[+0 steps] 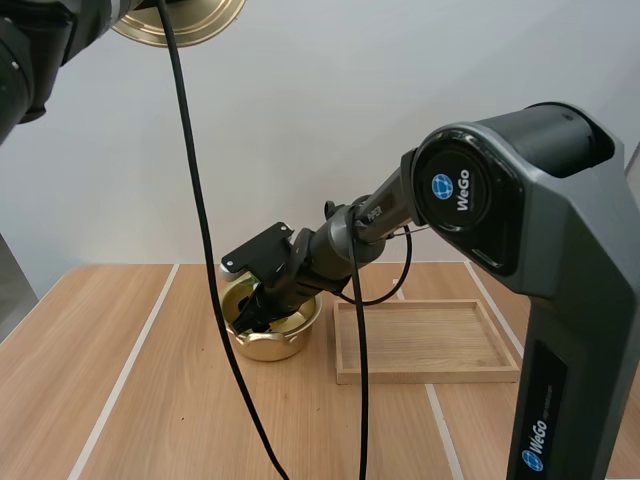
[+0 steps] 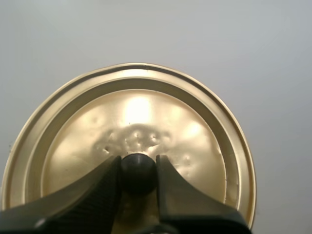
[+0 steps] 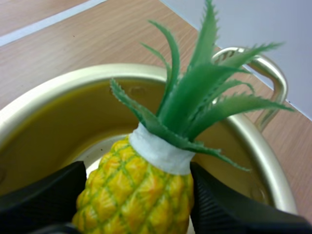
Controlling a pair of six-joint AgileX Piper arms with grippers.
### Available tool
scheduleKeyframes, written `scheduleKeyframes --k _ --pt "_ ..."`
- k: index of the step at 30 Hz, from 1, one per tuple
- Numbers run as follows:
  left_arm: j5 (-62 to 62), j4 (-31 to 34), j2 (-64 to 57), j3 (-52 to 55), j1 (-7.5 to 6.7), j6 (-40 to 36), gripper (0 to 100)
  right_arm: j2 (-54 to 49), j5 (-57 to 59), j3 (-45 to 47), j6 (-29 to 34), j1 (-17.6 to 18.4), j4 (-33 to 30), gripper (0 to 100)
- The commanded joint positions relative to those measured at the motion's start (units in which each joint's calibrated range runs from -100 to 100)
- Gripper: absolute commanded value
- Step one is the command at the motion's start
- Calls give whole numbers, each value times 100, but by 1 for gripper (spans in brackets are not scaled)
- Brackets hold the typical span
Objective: Open the pot, put the pineapple inside, and close it
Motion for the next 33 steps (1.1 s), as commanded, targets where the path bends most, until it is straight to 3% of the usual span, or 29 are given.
scheduleKeyframes --k 1,33 --pt "-53 -48 -44 -56 -11 -32 0 10 926 65 -23 4 -82 0" --pt "-53 -48 -44 -56 -11 -32 0 -169 2069 65 -23 -101 178 0"
